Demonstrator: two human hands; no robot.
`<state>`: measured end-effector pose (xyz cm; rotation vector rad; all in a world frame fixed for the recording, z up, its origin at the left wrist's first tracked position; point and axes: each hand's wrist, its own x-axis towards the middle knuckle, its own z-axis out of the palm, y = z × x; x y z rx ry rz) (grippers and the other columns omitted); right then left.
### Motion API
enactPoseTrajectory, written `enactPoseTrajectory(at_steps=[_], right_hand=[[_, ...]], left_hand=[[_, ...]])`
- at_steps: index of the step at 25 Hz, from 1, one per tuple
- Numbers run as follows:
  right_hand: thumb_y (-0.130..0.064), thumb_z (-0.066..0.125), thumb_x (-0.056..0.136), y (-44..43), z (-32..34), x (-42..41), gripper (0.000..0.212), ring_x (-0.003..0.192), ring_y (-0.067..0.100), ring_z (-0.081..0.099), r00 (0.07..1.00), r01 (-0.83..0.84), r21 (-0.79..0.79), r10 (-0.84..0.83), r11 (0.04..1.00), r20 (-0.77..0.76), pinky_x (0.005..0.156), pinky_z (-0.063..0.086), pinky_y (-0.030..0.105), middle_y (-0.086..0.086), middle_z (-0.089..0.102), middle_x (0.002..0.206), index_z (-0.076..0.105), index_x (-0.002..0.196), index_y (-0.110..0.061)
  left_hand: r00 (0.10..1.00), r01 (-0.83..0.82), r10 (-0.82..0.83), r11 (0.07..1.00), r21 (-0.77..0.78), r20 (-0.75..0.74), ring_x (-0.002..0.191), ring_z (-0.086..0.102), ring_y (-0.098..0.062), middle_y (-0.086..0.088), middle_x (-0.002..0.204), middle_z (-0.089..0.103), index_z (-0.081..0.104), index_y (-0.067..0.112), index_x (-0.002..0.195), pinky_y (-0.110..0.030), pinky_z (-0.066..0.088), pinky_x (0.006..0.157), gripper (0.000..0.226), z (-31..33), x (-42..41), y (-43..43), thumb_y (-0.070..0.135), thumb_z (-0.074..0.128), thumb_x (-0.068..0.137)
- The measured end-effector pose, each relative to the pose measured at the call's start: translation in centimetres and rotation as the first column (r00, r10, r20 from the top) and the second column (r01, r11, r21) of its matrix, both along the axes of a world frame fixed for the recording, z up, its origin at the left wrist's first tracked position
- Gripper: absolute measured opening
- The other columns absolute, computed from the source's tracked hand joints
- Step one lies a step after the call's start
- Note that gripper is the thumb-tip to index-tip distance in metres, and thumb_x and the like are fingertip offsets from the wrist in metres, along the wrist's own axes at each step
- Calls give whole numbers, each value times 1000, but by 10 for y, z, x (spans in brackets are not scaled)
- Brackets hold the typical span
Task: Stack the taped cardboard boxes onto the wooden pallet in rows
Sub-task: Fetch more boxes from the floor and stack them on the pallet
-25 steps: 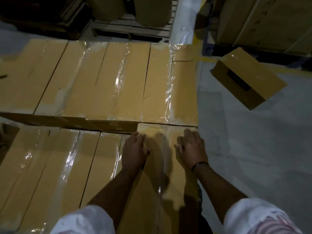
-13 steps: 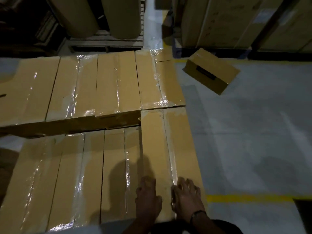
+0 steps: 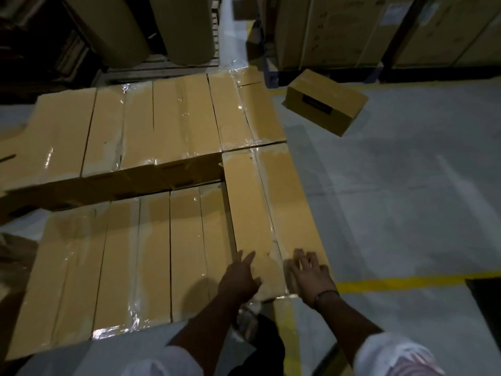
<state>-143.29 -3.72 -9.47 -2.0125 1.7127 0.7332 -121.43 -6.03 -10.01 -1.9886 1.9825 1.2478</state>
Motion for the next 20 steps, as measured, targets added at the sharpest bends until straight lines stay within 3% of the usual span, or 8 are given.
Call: enactPoseTrajectory(at_steps=[4,7,10,15,20], right_hand=[[-30,58,99,52,46,6,78,152,43,4,988,116,-59,-109,992,105,115,27,60,9,-1,168,10,160,-24],[-36,56,101,121,74,12,70,150,39,14,949,259,-166,-219,951,228,113,34,56,9,10,167,18,158,-25],[-40,54,103,193,92,15,68,149,35,20,883,396,-147,-333,906,330,113,35,53,7,16,166,20,159,-24],[-41,54,102,297,97,4,65,144,33,29,748,611,-80,-541,788,384,111,38,51,5,25,162,25,158,-25],[-39,57,100,388,89,1,64,140,33,37,532,808,8,-736,589,419,110,40,45,7,37,155,31,157,-22]], left_hand=[[998,46,-50,993,-110,-28,146,39,-25,-4,164,33,38,26,157,-36,37,117,71,38,9,66,37,69,94],[994,101,-107,982,-158,-35,131,54,-23,-3,149,51,49,23,149,-34,45,108,63,67,10,135,35,70,91],[987,146,-155,970,-195,-34,125,59,-25,-3,141,59,55,23,145,-33,49,101,57,92,6,195,36,69,91],[947,317,-320,931,-179,15,121,62,-20,2,135,66,55,27,144,-35,53,95,52,122,-6,258,45,63,96],[880,472,-474,871,-133,18,116,65,-19,1,132,67,55,27,143,-36,54,94,48,115,-18,302,45,62,99]])
